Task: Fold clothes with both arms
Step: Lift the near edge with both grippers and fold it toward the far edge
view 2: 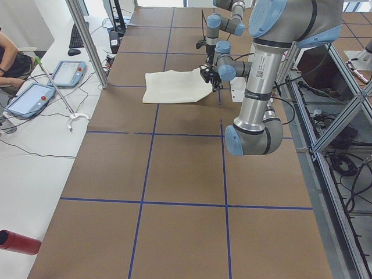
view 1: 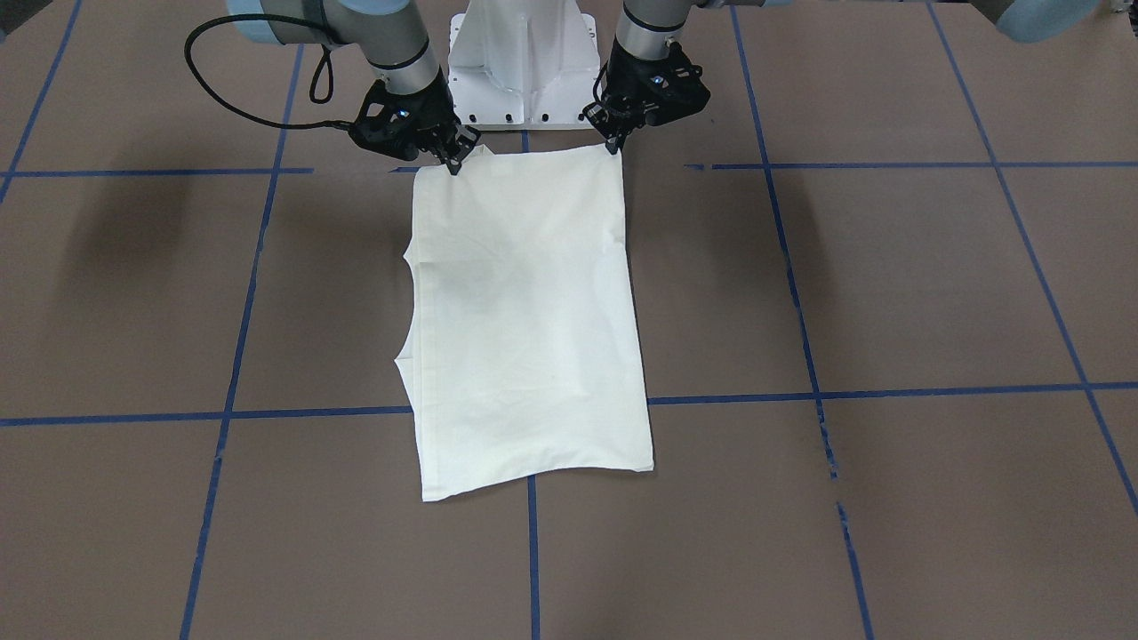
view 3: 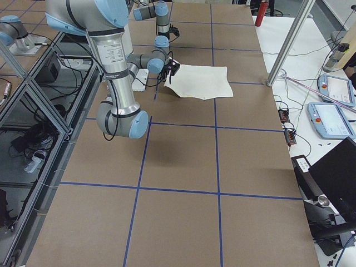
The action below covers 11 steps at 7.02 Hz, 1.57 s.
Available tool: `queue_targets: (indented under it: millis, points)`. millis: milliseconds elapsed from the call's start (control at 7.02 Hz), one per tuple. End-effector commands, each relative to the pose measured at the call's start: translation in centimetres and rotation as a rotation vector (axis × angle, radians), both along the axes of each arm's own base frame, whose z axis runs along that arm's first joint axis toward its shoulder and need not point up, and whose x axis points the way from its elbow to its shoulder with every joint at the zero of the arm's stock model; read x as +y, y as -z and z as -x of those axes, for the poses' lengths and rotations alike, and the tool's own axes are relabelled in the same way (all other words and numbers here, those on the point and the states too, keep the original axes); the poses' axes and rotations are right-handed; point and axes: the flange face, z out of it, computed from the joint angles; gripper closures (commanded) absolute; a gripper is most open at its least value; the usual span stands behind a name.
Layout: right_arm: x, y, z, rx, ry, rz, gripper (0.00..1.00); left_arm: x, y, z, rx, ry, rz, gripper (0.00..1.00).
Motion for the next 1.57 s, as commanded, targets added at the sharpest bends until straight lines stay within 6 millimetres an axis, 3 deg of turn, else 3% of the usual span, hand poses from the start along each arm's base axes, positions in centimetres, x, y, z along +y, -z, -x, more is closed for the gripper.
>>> queue_targets:
  millis: [0, 143, 285, 570, 855, 998, 1140, 1283, 1425]
  points:
    - [1.7, 0.3, 0.6, -0.009, 0.030, -0.011, 1.00, 1.8, 0.4, 0.1, 0.000, -0.034, 0.001, 1.00]
    - [-0.9, -0.2, 0.3, 0.006, -0.006, -0.029, 1.00, 1.6, 0.6, 0.0, 0.001, -0.033, -0.003, 1.00]
    - [-5.0, 1.0, -1.7, -0.008, -0.050, -0.077, 1.00, -1.3, 1.0, 1.1, 0.005, -0.003, -0.041, 1.00]
    - [-11.8, 2.7, -3.6, -0.015, -0.123, -0.097, 1.00, -9.7, 2.2, 4.1, 0.005, 0.069, -0.131, 1.00]
    - [-20.7, 4.2, -1.6, 0.022, -0.164, -0.067, 1.00, -20.6, 3.3, 3.5, -0.017, 0.134, -0.171, 1.00]
    - [-26.1, 4.3, -0.7, -0.001, -0.186, -0.061, 1.00, -25.0, 2.0, 2.7, -0.009, 0.161, -0.209, 1.00]
    - [-30.7, 2.4, 1.3, -0.005, -0.194, -0.055, 1.00, -29.4, 0.1, 1.5, -0.009, 0.181, -0.243, 1.00]
    - [-33.4, 1.0, 2.4, 0.016, -0.193, -0.059, 1.00, -32.6, -0.8, 0.1, -0.007, 0.201, -0.252, 1.00]
    - [-34.4, 0.6, 2.6, 0.032, -0.193, -0.055, 1.00, -34.1, -1.5, -0.5, -0.001, 0.211, -0.262, 1.00]
